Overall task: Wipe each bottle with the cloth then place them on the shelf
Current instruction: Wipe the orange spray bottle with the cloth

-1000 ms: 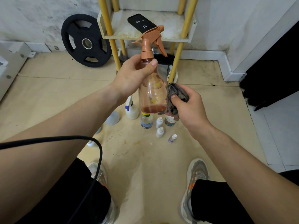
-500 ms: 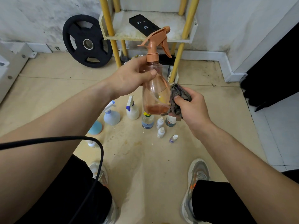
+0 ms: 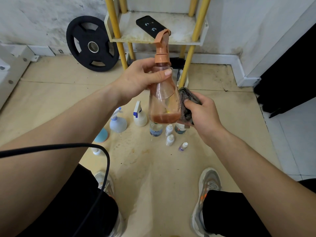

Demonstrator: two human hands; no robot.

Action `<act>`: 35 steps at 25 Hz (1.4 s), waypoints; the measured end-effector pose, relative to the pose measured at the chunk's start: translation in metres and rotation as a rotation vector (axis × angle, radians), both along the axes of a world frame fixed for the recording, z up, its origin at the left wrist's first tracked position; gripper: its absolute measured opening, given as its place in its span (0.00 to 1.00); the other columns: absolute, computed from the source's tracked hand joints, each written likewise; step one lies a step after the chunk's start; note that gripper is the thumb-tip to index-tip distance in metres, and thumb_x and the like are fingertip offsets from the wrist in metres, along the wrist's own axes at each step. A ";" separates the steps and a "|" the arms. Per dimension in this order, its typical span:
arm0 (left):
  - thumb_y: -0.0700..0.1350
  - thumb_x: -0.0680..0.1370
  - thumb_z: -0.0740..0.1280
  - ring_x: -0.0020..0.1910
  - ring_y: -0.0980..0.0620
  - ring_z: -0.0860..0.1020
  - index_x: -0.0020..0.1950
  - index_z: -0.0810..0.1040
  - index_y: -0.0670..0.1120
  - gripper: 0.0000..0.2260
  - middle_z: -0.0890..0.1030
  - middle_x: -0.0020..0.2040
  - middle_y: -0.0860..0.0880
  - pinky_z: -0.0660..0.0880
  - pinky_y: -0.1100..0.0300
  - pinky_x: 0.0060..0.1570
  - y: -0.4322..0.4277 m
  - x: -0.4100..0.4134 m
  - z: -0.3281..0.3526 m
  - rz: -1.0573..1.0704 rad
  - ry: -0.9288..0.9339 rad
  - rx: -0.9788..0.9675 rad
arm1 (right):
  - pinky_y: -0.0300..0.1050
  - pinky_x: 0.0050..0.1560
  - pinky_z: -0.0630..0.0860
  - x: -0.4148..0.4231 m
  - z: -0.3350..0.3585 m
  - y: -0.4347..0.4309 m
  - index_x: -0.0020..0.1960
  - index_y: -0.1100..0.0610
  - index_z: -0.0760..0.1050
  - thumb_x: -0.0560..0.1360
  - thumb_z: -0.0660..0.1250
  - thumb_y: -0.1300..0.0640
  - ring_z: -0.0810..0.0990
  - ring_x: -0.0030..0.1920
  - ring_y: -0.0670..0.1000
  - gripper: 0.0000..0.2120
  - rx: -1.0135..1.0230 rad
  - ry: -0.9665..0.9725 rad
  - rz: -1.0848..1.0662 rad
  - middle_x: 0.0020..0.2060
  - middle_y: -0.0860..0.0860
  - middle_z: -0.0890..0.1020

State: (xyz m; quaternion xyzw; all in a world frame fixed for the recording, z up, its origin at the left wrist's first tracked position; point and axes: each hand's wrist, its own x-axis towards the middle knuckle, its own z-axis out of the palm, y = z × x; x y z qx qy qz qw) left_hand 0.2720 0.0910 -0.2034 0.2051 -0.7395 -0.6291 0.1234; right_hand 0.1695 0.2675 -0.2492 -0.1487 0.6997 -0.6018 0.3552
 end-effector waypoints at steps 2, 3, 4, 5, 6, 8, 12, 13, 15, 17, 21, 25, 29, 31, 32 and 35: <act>0.51 0.76 0.72 0.58 0.44 0.82 0.65 0.78 0.41 0.21 0.82 0.61 0.40 0.80 0.52 0.56 -0.002 -0.001 -0.001 -0.012 -0.003 0.010 | 0.57 0.43 0.85 0.000 0.002 0.000 0.58 0.54 0.82 0.81 0.62 0.64 0.87 0.48 0.58 0.13 0.004 -0.006 -0.003 0.50 0.57 0.86; 0.51 0.76 0.71 0.58 0.44 0.82 0.65 0.78 0.41 0.21 0.82 0.61 0.39 0.80 0.50 0.58 -0.002 -0.001 -0.002 -0.013 -0.002 0.012 | 0.57 0.43 0.85 0.001 0.004 0.000 0.58 0.54 0.82 0.81 0.62 0.64 0.86 0.48 0.58 0.13 0.007 -0.004 -0.007 0.50 0.57 0.86; 0.51 0.76 0.71 0.58 0.43 0.82 0.64 0.78 0.40 0.21 0.82 0.60 0.39 0.79 0.48 0.59 -0.002 0.000 -0.002 -0.013 -0.004 0.010 | 0.57 0.43 0.85 0.001 0.005 0.000 0.58 0.53 0.82 0.81 0.62 0.64 0.86 0.48 0.58 0.13 0.012 0.000 -0.009 0.50 0.56 0.86; 0.51 0.76 0.71 0.58 0.43 0.82 0.64 0.78 0.39 0.22 0.82 0.60 0.39 0.79 0.46 0.60 -0.003 0.000 -0.002 -0.011 -0.009 0.008 | 0.56 0.43 0.85 0.001 0.006 0.000 0.57 0.53 0.82 0.81 0.62 0.64 0.86 0.48 0.58 0.13 0.013 0.002 -0.008 0.50 0.56 0.86; 0.50 0.76 0.71 0.58 0.42 0.82 0.64 0.78 0.38 0.22 0.83 0.59 0.40 0.79 0.44 0.60 -0.003 0.000 -0.002 -0.007 -0.014 0.008 | 0.55 0.42 0.85 0.001 0.006 0.001 0.56 0.52 0.82 0.81 0.62 0.64 0.86 0.48 0.57 0.13 0.014 0.002 -0.005 0.49 0.55 0.86; 0.49 0.78 0.71 0.57 0.41 0.83 0.63 0.78 0.36 0.20 0.84 0.58 0.39 0.78 0.41 0.60 -0.003 -0.001 -0.002 0.016 -0.010 0.016 | 0.48 0.38 0.83 0.002 0.009 0.000 0.56 0.50 0.82 0.81 0.63 0.63 0.86 0.47 0.56 0.12 0.035 0.046 -0.001 0.47 0.52 0.86; 0.47 0.78 0.72 0.54 0.42 0.84 0.59 0.81 0.37 0.16 0.85 0.54 0.41 0.80 0.50 0.56 0.006 -0.004 -0.004 0.118 0.005 0.035 | 0.30 0.52 0.75 0.011 0.022 0.000 0.66 0.46 0.78 0.80 0.65 0.59 0.80 0.55 0.40 0.17 0.050 0.540 0.074 0.52 0.38 0.83; 0.46 0.78 0.72 0.52 0.45 0.85 0.58 0.82 0.37 0.14 0.86 0.53 0.42 0.80 0.55 0.54 0.010 -0.005 -0.006 0.150 0.006 0.043 | 0.28 0.55 0.74 0.015 0.026 0.000 0.69 0.48 0.76 0.79 0.65 0.60 0.79 0.57 0.39 0.20 0.018 0.660 0.107 0.55 0.40 0.82; 0.47 0.77 0.72 0.46 0.50 0.85 0.55 0.82 0.38 0.13 0.86 0.49 0.44 0.80 0.59 0.48 0.020 -0.007 -0.009 0.195 -0.004 0.091 | 0.33 0.61 0.74 0.021 0.026 -0.002 0.72 0.51 0.73 0.79 0.66 0.61 0.78 0.61 0.43 0.22 -0.022 0.844 0.140 0.61 0.46 0.81; 0.49 0.77 0.72 0.39 0.53 0.83 0.53 0.82 0.40 0.12 0.85 0.43 0.46 0.80 0.59 0.42 0.027 -0.007 -0.008 0.232 -0.020 0.160 | 0.42 0.67 0.74 0.021 0.021 -0.004 0.73 0.55 0.73 0.79 0.65 0.61 0.77 0.66 0.48 0.23 -0.038 0.968 0.134 0.65 0.51 0.79; 0.50 0.76 0.74 0.31 0.55 0.81 0.48 0.81 0.43 0.11 0.84 0.37 0.49 0.77 0.62 0.33 0.020 -0.003 -0.001 0.405 -0.049 0.212 | 0.52 0.65 0.76 0.031 -0.005 0.006 0.72 0.58 0.74 0.78 0.66 0.62 0.78 0.66 0.58 0.22 -0.030 1.188 0.238 0.71 0.58 0.74; 0.52 0.74 0.75 0.35 0.53 0.83 0.48 0.81 0.43 0.12 0.85 0.41 0.47 0.81 0.57 0.36 0.014 0.000 -0.002 0.485 -0.111 0.237 | 0.58 0.60 0.79 0.037 -0.015 0.012 0.72 0.57 0.74 0.79 0.64 0.59 0.80 0.62 0.62 0.21 0.028 1.285 0.326 0.73 0.59 0.72; 0.52 0.75 0.75 0.35 0.54 0.83 0.52 0.82 0.42 0.15 0.85 0.40 0.48 0.80 0.59 0.33 0.034 -0.004 -0.008 0.392 -0.118 0.296 | 0.45 0.66 0.75 0.023 0.007 -0.001 0.70 0.58 0.77 0.78 0.66 0.62 0.78 0.64 0.54 0.20 -0.022 1.083 0.172 0.66 0.56 0.79; 0.52 0.75 0.75 0.34 0.55 0.84 0.53 0.82 0.42 0.15 0.85 0.39 0.49 0.79 0.60 0.33 0.040 -0.004 -0.011 0.398 -0.130 0.305 | 0.38 0.60 0.75 0.017 0.015 -0.006 0.69 0.54 0.78 0.79 0.66 0.60 0.80 0.59 0.47 0.19 0.008 0.895 0.124 0.59 0.51 0.83; 0.52 0.75 0.75 0.33 0.55 0.83 0.51 0.81 0.43 0.14 0.85 0.38 0.49 0.78 0.61 0.32 0.040 -0.004 -0.010 0.416 -0.127 0.301 | 0.35 0.56 0.75 0.016 0.016 -0.006 0.68 0.52 0.78 0.79 0.66 0.59 0.80 0.56 0.45 0.18 0.031 0.810 0.106 0.56 0.49 0.84; 0.51 0.75 0.76 0.30 0.56 0.82 0.48 0.81 0.44 0.12 0.84 0.36 0.49 0.77 0.61 0.30 0.032 -0.004 -0.005 0.506 -0.120 0.296 | 0.34 0.56 0.75 0.020 0.012 0.000 0.68 0.52 0.78 0.80 0.65 0.59 0.80 0.57 0.45 0.17 0.045 0.757 0.112 0.55 0.47 0.84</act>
